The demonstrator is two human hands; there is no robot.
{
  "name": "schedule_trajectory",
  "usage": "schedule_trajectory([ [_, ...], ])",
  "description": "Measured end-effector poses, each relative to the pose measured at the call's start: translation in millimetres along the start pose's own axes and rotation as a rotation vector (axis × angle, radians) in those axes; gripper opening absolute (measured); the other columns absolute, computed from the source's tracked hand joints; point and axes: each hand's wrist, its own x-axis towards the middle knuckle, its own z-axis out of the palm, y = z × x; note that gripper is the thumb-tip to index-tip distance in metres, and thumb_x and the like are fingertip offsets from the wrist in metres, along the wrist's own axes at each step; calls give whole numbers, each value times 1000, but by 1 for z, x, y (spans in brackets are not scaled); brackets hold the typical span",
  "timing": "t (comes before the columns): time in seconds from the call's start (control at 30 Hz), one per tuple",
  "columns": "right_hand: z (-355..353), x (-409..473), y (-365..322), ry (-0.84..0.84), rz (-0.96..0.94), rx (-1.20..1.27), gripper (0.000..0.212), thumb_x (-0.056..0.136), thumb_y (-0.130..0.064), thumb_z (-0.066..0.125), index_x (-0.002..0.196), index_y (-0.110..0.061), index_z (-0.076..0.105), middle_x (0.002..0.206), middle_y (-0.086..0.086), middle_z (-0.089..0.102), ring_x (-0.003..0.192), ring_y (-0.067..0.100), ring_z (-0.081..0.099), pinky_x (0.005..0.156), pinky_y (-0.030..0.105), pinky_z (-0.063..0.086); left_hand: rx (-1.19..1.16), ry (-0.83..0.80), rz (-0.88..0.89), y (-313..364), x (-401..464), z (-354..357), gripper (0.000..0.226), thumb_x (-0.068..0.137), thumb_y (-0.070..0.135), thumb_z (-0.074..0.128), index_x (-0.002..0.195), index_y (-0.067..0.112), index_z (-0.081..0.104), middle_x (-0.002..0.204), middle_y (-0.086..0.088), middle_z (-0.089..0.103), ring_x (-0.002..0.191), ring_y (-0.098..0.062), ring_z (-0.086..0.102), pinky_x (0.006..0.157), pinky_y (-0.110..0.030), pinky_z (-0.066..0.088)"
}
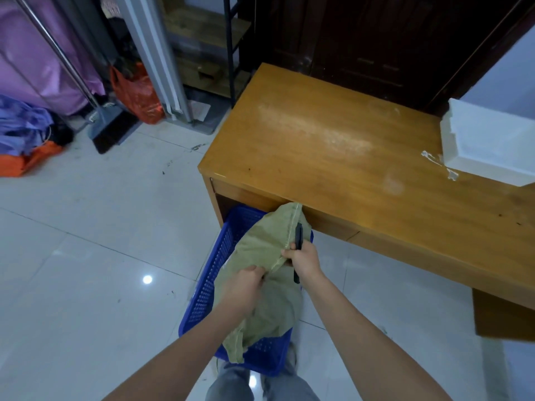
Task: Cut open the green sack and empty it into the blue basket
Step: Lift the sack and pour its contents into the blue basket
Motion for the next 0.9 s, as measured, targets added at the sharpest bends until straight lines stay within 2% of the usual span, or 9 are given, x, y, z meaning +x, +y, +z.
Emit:
schedule_trajectory([
  [0.1, -1, -5, -13, 21, -99, -108, 38, 80, 4, 55, 57, -21, 39, 63, 0, 45, 68, 21, 48, 64, 31, 40, -11, 24, 14, 15, -2, -11, 17, 88, 9, 44, 91, 6, 61, 87, -6, 58, 78, -23, 55, 62, -29, 32],
  [0.17, -2, -12, -23, 25, -135, -75, 39, 80, 6, 55, 58, -22, 39, 63, -2, 45, 68, 20, 47, 66, 30, 38, -4, 69, 32, 23, -1, -22, 18, 87, 9, 44, 92, 7, 61, 89, -6, 59, 81, -25, 57, 61, -30, 31],
  [0.23, -8, -9, -27, 29, -156, -94, 37, 80, 5, 56, 60, -22, 41, 65, -2, 47, 71, 20, 49, 69, 31, 38, 25, 97, 53, 29, -3, -32, 20, 87, 11, 43, 93, 7, 62, 93, -6, 63, 87, -26, 60, 61, -35, 39],
  [0.33, -10, -19, -42, 20, -207, -117, 36, 80, 2, 57, 60, -21, 37, 63, -1, 43, 64, 18, 44, 65, 31, 34, 56, 130, 80, 35, -4, -47, 21, 85, 10, 43, 92, 8, 63, 93, -7, 64, 89, -27, 61, 67, -40, 49],
  [0.4, -14, -22, -52, 19, -246, -112, 39, 80, 4, 57, 59, -21, 35, 62, -1, 41, 63, 18, 43, 64, 31, 34, 20, 216, 98, 40, -4, -59, 23, 85, 9, 44, 94, 10, 66, 93, -6, 66, 88, -26, 62, 66, -38, 49],
  [0.53, -24, -30, -80, 19, -340, -10, 44, 80, 5, 57, 57, -22, 30, 58, -4, 34, 55, 15, 35, 63, 30, 31, -67, 356, 160, 50, -5, -81, 23, 83, 7, 51, 93, 11, 71, 87, -5, 69, 83, -24, 62, 59, -29, 38],
  [0.67, -26, -38, -79, 28, -352, -21, 42, 80, 4, 59, 59, -21, 32, 59, -3, 35, 56, 15, 36, 67, 33, 33, -101, 326, 117, 54, -13, -91, 24, 83, 5, 51, 95, 12, 70, 90, -6, 69, 87, -26, 62, 65, -38, 47],
  [0.8, -32, -47, -89, 3, -409, -54, 40, 83, 0, 59, 62, -20, 32, 61, -3, 35, 57, 15, 36, 66, 31, 33, -89, 415, 132, 56, -16, -107, 22, 85, 7, 50, 95, 13, 69, 93, -2, 69, 88, -23, 61, 66, -33, 45],
  [0.9, -31, -59, -104, 10, -434, -123, 36, 86, -3, 57, 64, -19, 33, 61, -2, 36, 54, 14, 36, 54, 21, 33, -111, 434, 128, 59, -19, -117, 23, 83, 5, 51, 94, 12, 70, 93, -4, 70, 88, -25, 62, 65, -33, 45],
])
